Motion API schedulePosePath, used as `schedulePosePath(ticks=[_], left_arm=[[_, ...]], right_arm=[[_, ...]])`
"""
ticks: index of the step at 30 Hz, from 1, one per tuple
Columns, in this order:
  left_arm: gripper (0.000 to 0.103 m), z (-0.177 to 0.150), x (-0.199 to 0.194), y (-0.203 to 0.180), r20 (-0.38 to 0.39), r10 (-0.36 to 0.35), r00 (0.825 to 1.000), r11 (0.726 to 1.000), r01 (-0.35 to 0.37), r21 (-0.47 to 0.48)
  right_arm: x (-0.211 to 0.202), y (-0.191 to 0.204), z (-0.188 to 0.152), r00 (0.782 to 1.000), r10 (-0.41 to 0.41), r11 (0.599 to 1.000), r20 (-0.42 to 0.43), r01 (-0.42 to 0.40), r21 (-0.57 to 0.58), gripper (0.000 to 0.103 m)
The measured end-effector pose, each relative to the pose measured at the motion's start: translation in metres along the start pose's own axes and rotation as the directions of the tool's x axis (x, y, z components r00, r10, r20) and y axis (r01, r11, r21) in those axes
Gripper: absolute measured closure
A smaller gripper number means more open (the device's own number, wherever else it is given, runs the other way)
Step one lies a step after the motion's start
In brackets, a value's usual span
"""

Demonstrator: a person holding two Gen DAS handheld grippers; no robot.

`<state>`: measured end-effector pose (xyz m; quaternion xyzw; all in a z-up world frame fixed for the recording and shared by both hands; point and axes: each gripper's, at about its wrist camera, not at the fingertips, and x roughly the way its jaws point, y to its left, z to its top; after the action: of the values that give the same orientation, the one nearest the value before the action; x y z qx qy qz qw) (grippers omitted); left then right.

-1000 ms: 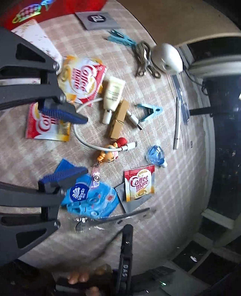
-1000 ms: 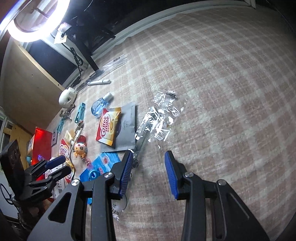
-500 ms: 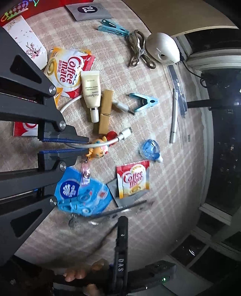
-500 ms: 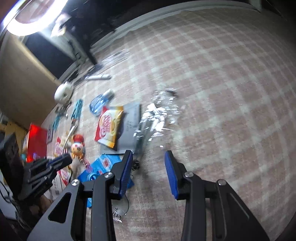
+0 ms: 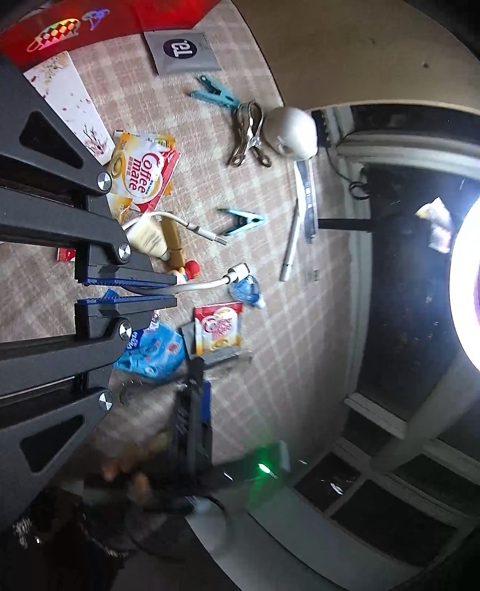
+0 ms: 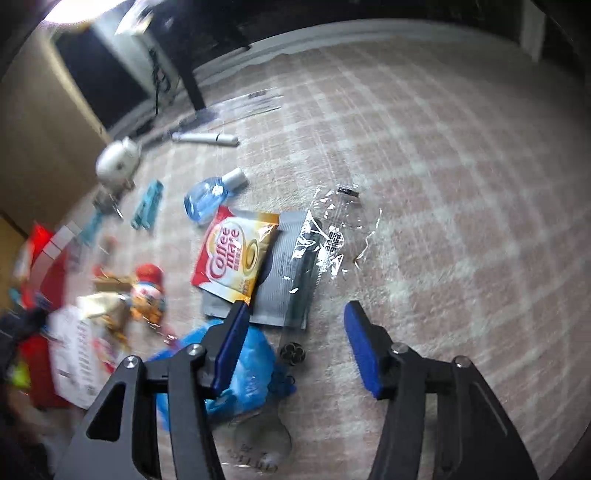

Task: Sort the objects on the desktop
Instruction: 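Carry the cable into the red bin with the left tool while the right tool drops the bag there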

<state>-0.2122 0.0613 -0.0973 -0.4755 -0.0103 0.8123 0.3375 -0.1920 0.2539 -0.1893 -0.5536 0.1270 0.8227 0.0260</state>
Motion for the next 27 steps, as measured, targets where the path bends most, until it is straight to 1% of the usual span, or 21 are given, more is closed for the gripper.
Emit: schedulePosePath(ticks=[1,4,7,10,12,14,17,20,23,24,26,27], left_arm=[[0.100,0.000,-0.005,0.001,0.013,-0.004,1.000,1.000,0.004,-0.008],[0.100,0.000,-0.021,0.005,0.048,-0.015,0.999,0.999,0.016,-0.028],[0.100,-0.001,-0.033,0.012,0.070,-0.011,0.998,0.999,0.014,-0.043],[0.100,-0.004,-0.048,0.018,0.097,0.007,0.995,0.998,-0.001,-0.062],[0.100,-0.007,-0.059,0.021,0.117,0.017,0.993,0.997,-0.008,-0.074],[0.100,-0.013,-0.075,0.024,0.140,0.035,0.990,0.996,-0.023,-0.083],[0.100,-0.023,-0.101,0.027,0.175,0.063,0.983,0.994,-0.047,-0.097],[0.100,-0.042,-0.135,0.036,0.215,0.102,0.971,0.989,-0.075,-0.129],[0.100,-0.064,-0.173,0.052,0.250,0.174,0.953,0.976,-0.133,-0.172],[0.100,-0.070,-0.183,0.056,0.260,0.190,0.947,0.971,-0.143,-0.189],[0.100,-0.085,-0.206,0.069,0.278,0.240,0.930,0.958,-0.181,-0.221],[0.100,-0.093,-0.217,0.075,0.285,0.265,0.921,0.951,-0.199,-0.238]], right_arm=[[0.000,-0.001,-0.001,1.000,0.011,1.000,-0.008,-0.011,-0.001,0.089],[-0.004,-0.019,-0.003,0.994,0.105,0.991,-0.009,-0.104,0.085,0.093],[-0.016,-0.036,-0.007,0.985,0.169,0.971,0.028,-0.171,0.165,0.094],[-0.036,-0.049,-0.011,0.968,0.236,0.941,0.083,-0.249,0.231,0.094],[-0.052,-0.052,-0.014,0.958,0.263,0.927,0.114,-0.284,0.247,0.094],[-0.067,-0.046,-0.013,0.949,0.283,0.921,0.140,-0.310,0.237,0.094],[-0.096,-0.025,-0.009,0.924,0.334,0.909,0.185,-0.368,0.194,0.094],[-0.115,0.010,-0.001,0.896,0.394,0.895,0.206,-0.425,0.138,0.094],[-0.135,0.063,0.005,0.863,0.464,0.876,0.201,-0.480,0.041,0.094],[-0.141,0.076,0.005,0.855,0.481,0.869,0.196,-0.494,0.019,0.094],[-0.147,0.119,0.004,0.829,0.531,0.845,0.174,-0.533,-0.038,0.094],[-0.148,0.137,0.003,0.822,0.546,0.837,0.162,-0.544,-0.062,0.094]])
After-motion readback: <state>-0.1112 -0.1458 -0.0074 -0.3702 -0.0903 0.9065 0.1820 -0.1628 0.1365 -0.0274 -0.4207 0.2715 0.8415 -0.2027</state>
